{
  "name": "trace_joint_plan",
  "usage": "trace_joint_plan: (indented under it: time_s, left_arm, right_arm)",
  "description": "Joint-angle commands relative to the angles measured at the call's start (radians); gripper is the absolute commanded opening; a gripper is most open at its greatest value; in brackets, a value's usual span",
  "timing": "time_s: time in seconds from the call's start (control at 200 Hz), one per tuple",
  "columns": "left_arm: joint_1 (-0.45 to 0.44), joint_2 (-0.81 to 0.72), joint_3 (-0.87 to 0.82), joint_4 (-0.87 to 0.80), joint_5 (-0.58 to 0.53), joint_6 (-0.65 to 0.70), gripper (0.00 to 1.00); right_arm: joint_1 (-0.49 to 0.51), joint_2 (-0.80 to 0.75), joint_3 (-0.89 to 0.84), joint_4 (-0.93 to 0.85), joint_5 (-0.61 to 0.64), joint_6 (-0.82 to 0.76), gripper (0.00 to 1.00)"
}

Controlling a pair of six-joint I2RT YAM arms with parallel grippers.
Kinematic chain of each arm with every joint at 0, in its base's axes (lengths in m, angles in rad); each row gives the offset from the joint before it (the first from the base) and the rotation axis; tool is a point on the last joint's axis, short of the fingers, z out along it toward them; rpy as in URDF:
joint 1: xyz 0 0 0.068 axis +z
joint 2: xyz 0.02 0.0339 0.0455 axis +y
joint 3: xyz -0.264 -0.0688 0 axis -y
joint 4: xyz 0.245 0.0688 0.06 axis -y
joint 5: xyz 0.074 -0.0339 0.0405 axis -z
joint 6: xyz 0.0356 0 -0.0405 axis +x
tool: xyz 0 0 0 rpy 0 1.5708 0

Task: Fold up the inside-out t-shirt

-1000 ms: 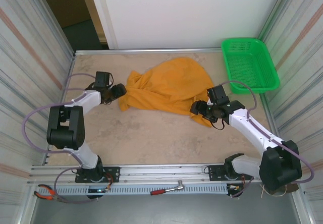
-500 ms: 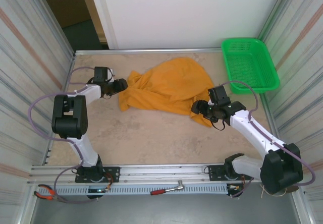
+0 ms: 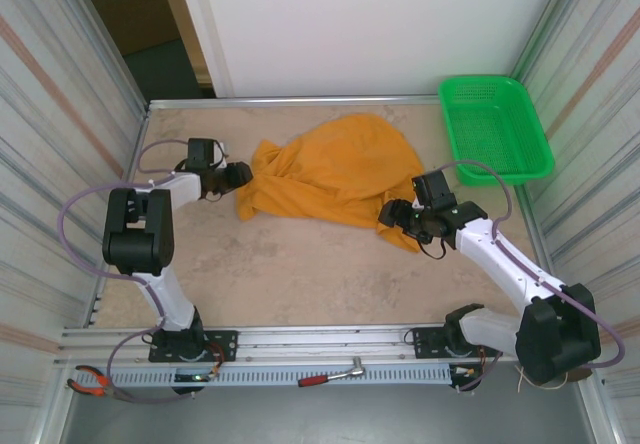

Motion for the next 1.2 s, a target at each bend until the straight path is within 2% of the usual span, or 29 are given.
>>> trace_joint_plan:
  time_s: [0.0,0.075,0.286,0.486,0.606,0.721,0.942,1.192]
  left_arm:
    - [0.001,-0.033,-0.011,0.017,0.014,-0.007,0.23]
    - [0.001,-0.048,-0.013,0.016,0.015,-0.006,0.00]
    - [0.002,-0.251,-0.082,-0.028,-0.069,-0.037,0.00]
    - [0.005,-0.481,-0.170,-0.105,-0.162,-0.067,0.00]
    - [0.010,-0.564,-0.191,-0.173,-0.182,-0.067,0.00]
    - [0.016,-0.613,-0.217,-0.185,-0.171,-0.075,0.00]
    - [0.016,-0.630,-0.239,-0.174,-0.146,-0.092,0.00]
    - [0.017,-0.631,-0.251,-0.164,-0.137,-0.101,0.00]
  right_arm:
    - [0.000,-0.004,-0.020,0.005,0.020,0.021,0.72]
    - [0.000,0.005,-0.030,0.013,0.015,0.023,0.72]
    - [0.003,0.061,-0.068,0.059,-0.008,0.024,0.71]
    - [0.003,0.159,-0.061,0.139,-0.022,0.026,0.61]
    - [-0.001,0.192,-0.038,0.138,-0.006,0.017,0.62]
    - [-0.019,0.209,-0.024,0.141,-0.003,0.012,0.64]
    - [-0.028,0.254,0.002,0.160,-0.002,0.004,0.58]
    - [-0.059,0.333,0.034,0.189,0.003,-0.006,0.57]
